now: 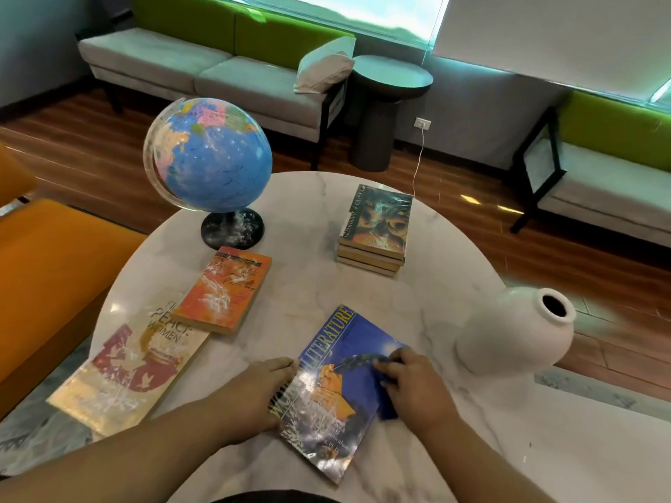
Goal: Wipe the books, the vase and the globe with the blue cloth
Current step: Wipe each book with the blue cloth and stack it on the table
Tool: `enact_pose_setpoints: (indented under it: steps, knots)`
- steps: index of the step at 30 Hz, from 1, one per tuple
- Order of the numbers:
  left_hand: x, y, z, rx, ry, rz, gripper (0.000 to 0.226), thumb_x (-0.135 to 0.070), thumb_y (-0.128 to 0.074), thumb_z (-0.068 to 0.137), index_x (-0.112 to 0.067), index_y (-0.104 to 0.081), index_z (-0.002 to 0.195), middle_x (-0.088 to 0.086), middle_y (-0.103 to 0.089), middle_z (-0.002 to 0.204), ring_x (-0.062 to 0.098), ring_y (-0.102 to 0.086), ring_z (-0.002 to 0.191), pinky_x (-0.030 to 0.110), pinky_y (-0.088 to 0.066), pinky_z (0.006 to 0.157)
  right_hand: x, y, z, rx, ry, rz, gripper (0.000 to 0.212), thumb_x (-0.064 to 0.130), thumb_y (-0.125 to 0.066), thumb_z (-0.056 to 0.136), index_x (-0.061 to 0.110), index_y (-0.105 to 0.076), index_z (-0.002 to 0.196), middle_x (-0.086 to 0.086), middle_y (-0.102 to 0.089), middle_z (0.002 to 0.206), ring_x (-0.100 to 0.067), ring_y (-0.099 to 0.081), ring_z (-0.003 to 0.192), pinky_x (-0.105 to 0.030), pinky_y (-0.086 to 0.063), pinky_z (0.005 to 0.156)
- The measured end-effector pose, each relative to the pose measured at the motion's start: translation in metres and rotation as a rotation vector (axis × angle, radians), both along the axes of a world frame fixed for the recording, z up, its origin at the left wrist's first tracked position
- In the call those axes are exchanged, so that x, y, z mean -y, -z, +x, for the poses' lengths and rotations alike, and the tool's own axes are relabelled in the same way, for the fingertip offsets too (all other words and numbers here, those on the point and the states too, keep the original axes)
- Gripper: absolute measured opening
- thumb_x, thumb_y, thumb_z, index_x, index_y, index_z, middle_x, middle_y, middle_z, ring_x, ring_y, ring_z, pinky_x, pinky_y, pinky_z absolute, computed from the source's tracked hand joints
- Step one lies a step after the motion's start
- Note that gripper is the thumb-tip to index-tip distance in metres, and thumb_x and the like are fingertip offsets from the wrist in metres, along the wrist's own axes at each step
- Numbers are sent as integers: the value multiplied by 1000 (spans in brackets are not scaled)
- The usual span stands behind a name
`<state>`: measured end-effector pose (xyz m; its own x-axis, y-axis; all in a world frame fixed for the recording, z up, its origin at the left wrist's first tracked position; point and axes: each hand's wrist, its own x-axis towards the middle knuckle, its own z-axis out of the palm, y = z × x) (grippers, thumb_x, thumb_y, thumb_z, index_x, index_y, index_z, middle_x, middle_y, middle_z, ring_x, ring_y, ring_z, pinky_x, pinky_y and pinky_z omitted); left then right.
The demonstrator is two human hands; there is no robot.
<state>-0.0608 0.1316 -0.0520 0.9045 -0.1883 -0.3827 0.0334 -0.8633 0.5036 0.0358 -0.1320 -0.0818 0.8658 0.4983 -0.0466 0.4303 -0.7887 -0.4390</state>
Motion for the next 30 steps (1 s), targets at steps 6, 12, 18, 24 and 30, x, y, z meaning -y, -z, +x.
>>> enact_pose_setpoints:
  steps: [6, 12, 18, 24, 30]
  knots:
    - [-1, 0, -1, 7, -5, -3, 93, -25, -73, 78, -21, -17, 152, -6, -13, 159, 9, -17, 144, 7, -6, 105, -5, -36, 34, -125, 307, 214, 25, 12, -62, 87, 22, -69, 109, 4, -48, 104, -10, -50, 90, -15, -35, 80]
    - [0, -1, 0, 8, -4, -5, 91, -23, -72, 80, -21, -17, 152, -7, -12, 159, 8, -18, 143, 3, -4, 101, -23, -9, 1, -41, 6, -95, 55, 25, -59, 88, 23, -46, 141, 4, -37, 145, -24, -38, 124, -25, -30, 108]
    - [5, -9, 1, 16, -5, -23, 88, -19, -70, 81, -21, -18, 152, -10, -14, 157, 6, -21, 141, -3, -3, 93, -31, -8, 8, 2, -109, -127, 50, 20, -51, 92, 32, -45, 141, 11, -38, 144, -24, -37, 119, -30, -39, 101]
    - [4, -4, 1, 17, -13, -3, 88, -20, -72, 77, -19, -24, 151, -5, -20, 157, 9, -24, 141, -6, -1, 93, -53, -12, 3, -18, -227, -210, 49, 24, -47, 96, 31, -39, 144, 9, -35, 147, -27, -37, 118, -36, -37, 101]
    - [-3, 13, 1, 13, -29, -7, 94, -28, -75, 73, -22, -23, 151, -4, -21, 157, 9, -24, 140, 3, -8, 102, -53, -10, 23, 26, -89, -244, 48, 22, -41, 99, 35, -36, 145, 11, -31, 147, -24, -33, 119, -26, -33, 101]
